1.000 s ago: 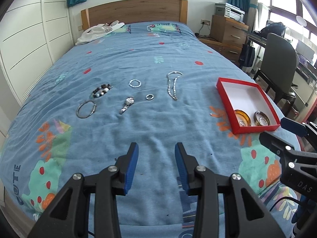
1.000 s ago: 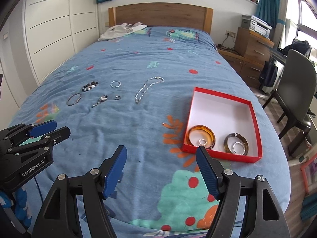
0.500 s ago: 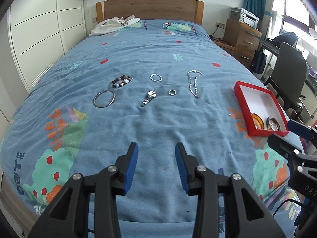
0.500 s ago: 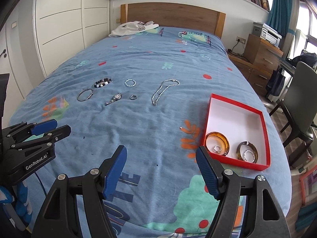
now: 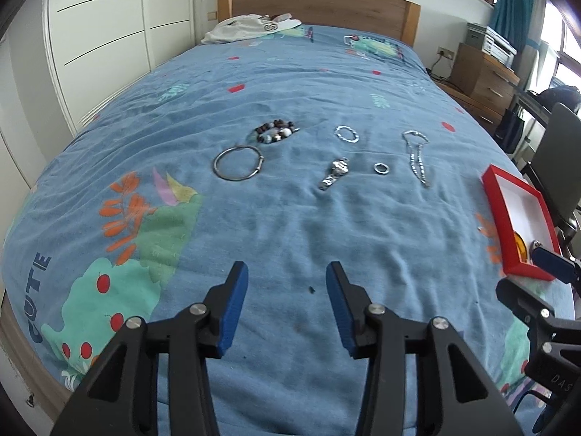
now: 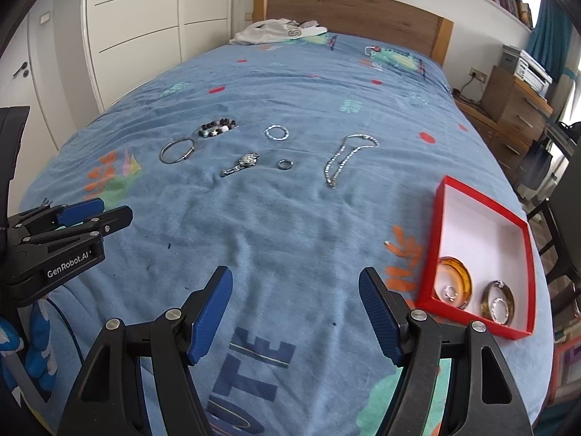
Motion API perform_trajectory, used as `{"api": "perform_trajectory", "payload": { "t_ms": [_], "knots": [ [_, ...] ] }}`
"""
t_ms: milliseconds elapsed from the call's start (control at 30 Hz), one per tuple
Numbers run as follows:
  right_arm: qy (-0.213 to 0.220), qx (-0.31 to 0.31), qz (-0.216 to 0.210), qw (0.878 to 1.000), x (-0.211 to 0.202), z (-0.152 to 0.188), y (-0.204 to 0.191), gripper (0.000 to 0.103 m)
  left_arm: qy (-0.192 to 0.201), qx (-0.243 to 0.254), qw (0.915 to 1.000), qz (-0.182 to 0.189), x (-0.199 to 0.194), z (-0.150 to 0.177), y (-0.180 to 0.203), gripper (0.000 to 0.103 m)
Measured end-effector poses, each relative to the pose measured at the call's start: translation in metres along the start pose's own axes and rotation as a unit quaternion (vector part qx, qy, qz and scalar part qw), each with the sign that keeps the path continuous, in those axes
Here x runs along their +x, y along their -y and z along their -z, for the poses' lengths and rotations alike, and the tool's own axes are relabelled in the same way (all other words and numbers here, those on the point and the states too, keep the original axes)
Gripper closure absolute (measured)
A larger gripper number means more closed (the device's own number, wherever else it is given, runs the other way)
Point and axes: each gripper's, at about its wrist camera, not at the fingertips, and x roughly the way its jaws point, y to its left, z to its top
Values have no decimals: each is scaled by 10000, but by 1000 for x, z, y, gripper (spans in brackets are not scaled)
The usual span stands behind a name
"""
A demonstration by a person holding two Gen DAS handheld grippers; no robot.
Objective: Organize jewelry
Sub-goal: 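Withdraw both tools from the box toward the remaining jewelry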
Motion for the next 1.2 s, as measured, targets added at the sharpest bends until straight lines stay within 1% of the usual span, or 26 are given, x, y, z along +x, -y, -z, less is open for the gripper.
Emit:
{"api": "perform_trajectory", "payload": {
  "t_ms": [233, 567, 667, 700, 767, 867, 967, 1100, 1200],
  "knots": [
    [-53, -138, -129, 9998, 18, -12, -11, 32, -55, -141, 9998, -128, 17, -5, -14, 60],
    [-96, -228, -210, 9995, 38, -24, -16, 32, -93, -228, 9996, -155, 39, -15, -24, 60],
    [-5, -96, -253, 9996, 42, -30, -7, 32, -76, -261, 9996, -124, 48, -22, -28, 59],
    [12, -30, -256, 9997, 44, -33, -2, 32, -68, -276, 9995, -113, 51, -25, -29, 57],
    [28, 127, -294, 9995, 50, -38, 8, 32, -26, -335, 9994, -66, 57, -31, -33, 51],
    [49, 366, -321, 9988, 60, -46, 24, 32, 33, -428, 9991, -44, 65, -39, -40, 50],
    [54, 553, -325, 9979, 73, -53, 38, 35, 26, -561, 9984, -57, 80, -48, -51, 50],
    [24, 690, -376, 9969, 89, -60, 47, 39, 55, -665, 9978, -53, 97, -60, -62, 50],
    [28, 727, -379, 9966, 99, -66, 50, 40, 131, -616, 9980, 1, 105, -71, -62, 50]
  ]
}}
